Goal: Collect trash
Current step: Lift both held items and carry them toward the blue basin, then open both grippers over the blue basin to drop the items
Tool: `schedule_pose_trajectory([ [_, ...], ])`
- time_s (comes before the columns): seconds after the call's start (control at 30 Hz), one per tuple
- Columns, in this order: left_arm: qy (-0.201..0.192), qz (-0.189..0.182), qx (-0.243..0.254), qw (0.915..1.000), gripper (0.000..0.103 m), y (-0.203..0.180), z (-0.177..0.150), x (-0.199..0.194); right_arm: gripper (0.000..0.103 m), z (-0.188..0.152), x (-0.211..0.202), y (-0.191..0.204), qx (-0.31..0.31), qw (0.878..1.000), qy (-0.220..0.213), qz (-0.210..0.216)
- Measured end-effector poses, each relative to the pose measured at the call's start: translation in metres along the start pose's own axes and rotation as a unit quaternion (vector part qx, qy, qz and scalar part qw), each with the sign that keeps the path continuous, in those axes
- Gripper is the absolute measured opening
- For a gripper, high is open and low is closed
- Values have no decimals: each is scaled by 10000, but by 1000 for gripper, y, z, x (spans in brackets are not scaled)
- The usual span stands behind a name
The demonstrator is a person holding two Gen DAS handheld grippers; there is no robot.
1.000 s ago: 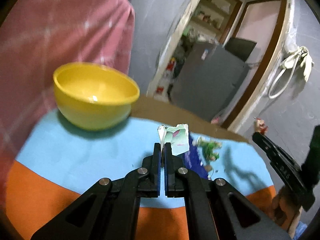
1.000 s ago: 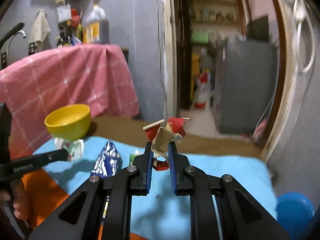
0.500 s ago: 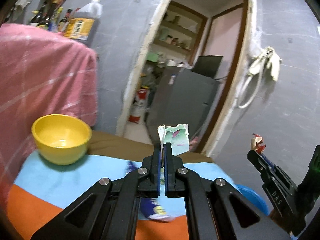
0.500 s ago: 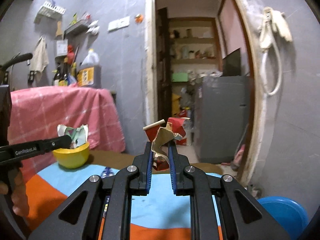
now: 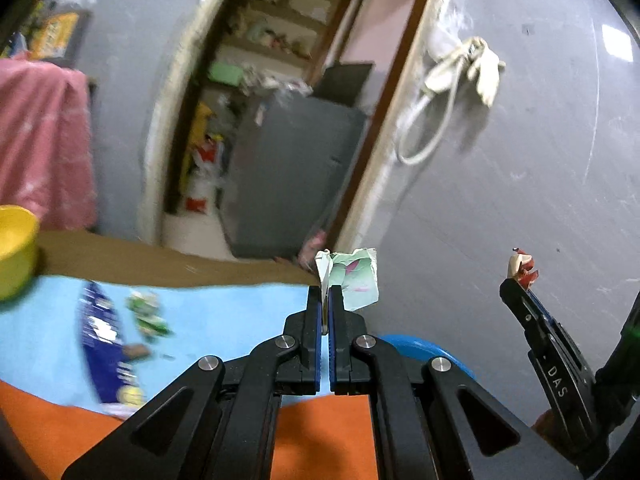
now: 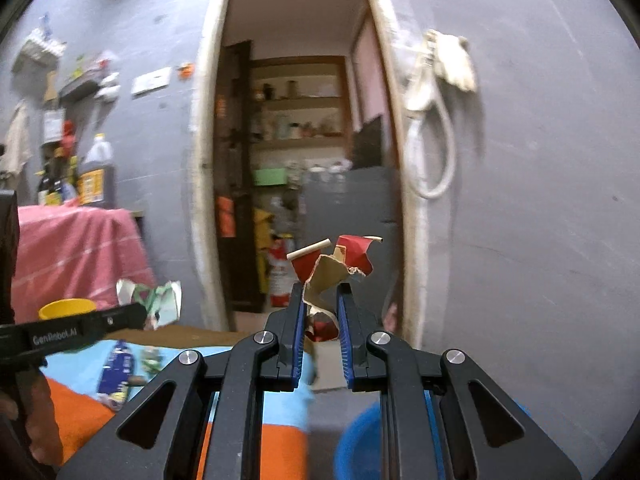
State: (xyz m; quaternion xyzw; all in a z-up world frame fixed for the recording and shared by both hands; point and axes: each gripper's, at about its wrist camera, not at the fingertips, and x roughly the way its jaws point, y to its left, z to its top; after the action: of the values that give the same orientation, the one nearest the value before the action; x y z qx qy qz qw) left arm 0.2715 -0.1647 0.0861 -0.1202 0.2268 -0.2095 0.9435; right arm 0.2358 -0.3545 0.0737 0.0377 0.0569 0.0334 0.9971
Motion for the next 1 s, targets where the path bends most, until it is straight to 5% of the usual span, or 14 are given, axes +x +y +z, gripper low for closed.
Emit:
schedule_pose_trajectory([
  [0.27,913,-472,-317,9942,1,-39,-13,71,13,-18,15,-64,636,9938,725,-547],
  [0.5,1550,-654,-303,9853,1,-54,-33,112,15,-36,29,-101,1149,9810,1439,-609],
  [0.73,1971,-658,-325,9776,1,-58,-49,138,15,-50,38,-118,1471,9678,1940,-633],
  [0.87,2089,-684,-238,9752,2,-65,-53,146,30,-58,40,-126,1628,9607,2136,-699],
  [1.0,2204,-607,-126,9734,3,-71,-58,152,30,-56,39,-130,1709,9590,2145,-716],
])
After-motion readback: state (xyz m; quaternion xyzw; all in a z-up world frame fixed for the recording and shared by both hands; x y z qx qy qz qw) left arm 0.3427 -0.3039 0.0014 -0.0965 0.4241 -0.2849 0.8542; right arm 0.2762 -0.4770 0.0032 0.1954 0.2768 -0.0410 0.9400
